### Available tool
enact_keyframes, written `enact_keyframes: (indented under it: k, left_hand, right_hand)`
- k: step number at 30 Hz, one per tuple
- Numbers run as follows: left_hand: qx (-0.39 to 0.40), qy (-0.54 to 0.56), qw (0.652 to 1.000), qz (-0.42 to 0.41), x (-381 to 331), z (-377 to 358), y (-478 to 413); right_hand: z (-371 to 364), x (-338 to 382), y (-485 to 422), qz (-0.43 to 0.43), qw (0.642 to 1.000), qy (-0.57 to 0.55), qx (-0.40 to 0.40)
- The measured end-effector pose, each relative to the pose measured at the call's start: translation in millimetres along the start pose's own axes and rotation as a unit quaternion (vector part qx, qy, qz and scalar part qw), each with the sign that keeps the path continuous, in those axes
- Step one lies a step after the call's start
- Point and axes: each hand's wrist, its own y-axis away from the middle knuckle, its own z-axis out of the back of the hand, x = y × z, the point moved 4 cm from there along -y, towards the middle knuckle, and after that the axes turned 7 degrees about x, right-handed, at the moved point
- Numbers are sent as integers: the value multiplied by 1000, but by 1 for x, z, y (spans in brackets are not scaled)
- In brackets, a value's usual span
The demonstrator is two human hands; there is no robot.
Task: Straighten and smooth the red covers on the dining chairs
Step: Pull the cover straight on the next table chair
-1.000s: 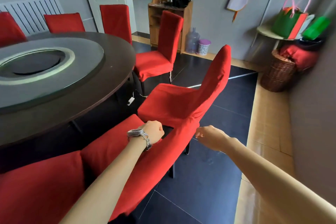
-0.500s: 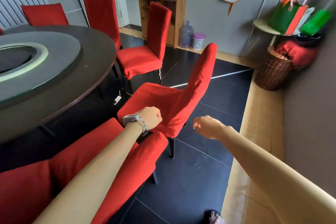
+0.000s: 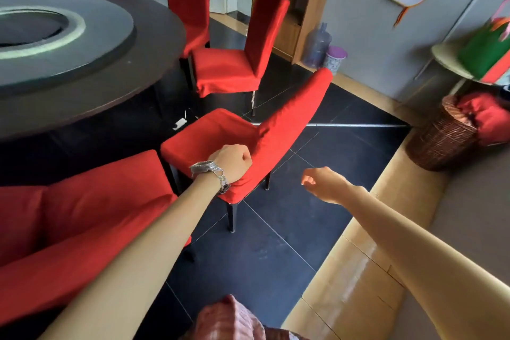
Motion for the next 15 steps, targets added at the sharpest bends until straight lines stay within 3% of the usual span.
enact_keyframes:
  k: [6, 15]
  left_hand:
    - [-83, 12, 996, -2, -34, 18, -44]
    - [110, -25, 993, -22, -61, 17, -138]
  right_hand:
    - [26, -21, -38, 20, 998, 26, -46]
    - [89, -39, -108, 17, 996, 43, -78]
